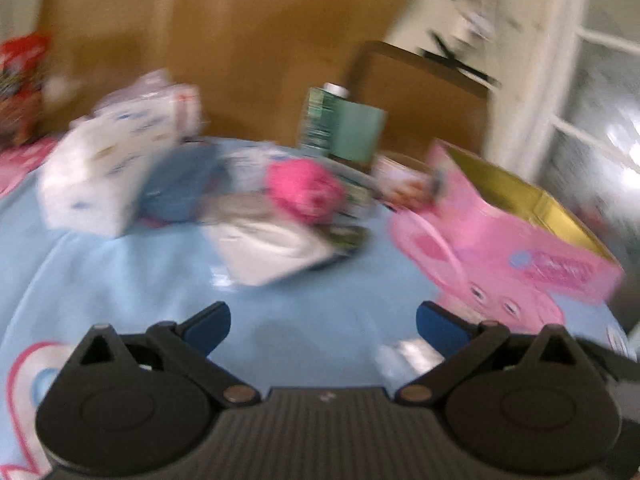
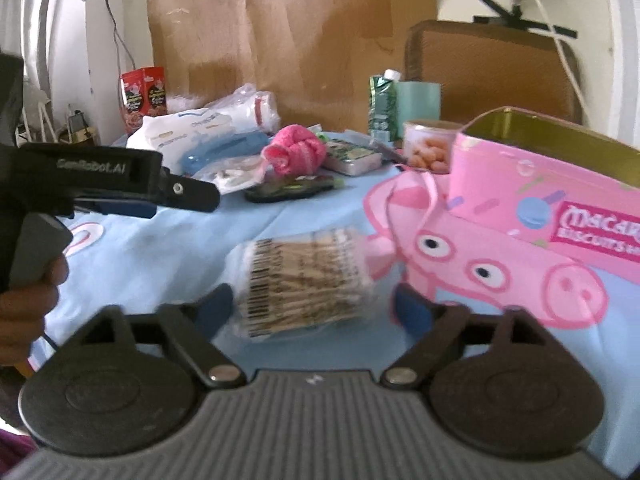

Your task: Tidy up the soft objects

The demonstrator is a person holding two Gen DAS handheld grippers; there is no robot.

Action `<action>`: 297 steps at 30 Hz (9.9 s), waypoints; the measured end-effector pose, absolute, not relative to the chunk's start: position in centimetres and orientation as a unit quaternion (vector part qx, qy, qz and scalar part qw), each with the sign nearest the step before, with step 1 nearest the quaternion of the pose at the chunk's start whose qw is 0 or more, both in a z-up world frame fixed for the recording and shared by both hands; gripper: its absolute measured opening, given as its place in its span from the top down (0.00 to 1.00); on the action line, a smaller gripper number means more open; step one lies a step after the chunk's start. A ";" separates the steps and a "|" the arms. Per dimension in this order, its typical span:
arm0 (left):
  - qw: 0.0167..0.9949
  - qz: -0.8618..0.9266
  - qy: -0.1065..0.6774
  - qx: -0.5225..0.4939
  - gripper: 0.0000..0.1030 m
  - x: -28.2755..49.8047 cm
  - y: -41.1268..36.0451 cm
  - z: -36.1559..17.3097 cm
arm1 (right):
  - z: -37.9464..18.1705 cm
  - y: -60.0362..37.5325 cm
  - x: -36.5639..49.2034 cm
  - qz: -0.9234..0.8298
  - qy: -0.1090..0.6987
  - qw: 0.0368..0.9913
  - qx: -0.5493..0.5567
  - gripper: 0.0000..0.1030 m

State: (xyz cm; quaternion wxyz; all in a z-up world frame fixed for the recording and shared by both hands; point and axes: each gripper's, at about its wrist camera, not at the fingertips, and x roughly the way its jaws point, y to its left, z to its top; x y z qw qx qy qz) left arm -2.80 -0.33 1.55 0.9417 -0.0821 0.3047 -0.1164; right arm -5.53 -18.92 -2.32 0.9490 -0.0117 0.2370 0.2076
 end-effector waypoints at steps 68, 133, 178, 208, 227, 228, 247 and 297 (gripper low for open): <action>0.933 -0.045 0.280 -0.220 0.28 -0.1 10.9 -0.3 | -2.0 -18.0 5.2 0.315 0.384 0.800 0.336 0.83; 0.936 -0.252 0.242 0.045 0.26 9.4 -23.0 6.4 | 1.2 -30.6 -0.3 0.026 0.079 0.997 0.005 0.36; 0.944 0.052 0.270 -0.186 0.18 1.6 10.2 0.1 | 1.9 -10.1 7.5 0.254 0.212 0.944 0.002 0.54; 0.912 -0.168 0.316 -0.198 0.34 -2.9 7.3 1.5 | -0.9 -12.4 -4.2 0.356 0.233 0.905 -0.014 0.29; 0.850 -0.316 0.400 -0.132 0.53 1.2 -6.4 0.1 | -2.0 -19.8 -5.6 0.243 0.238 0.940 0.024 0.52; 0.845 -0.332 0.403 -0.118 0.53 1.4 -8.1 0.0 | -2.2 -21.2 -6.0 0.225 0.237 0.944 0.037 0.52; 0.827 -0.453 0.332 0.037 0.52 1.7 -26.0 4.5 | -1.7 -33.4 -9.8 0.029 0.107 0.989 0.103 0.53; 0.942 0.079 0.320 -0.063 0.05 4.8 7.2 0.2 | 0.0 -12.1 11.0 0.305 0.295 0.905 -0.026 0.10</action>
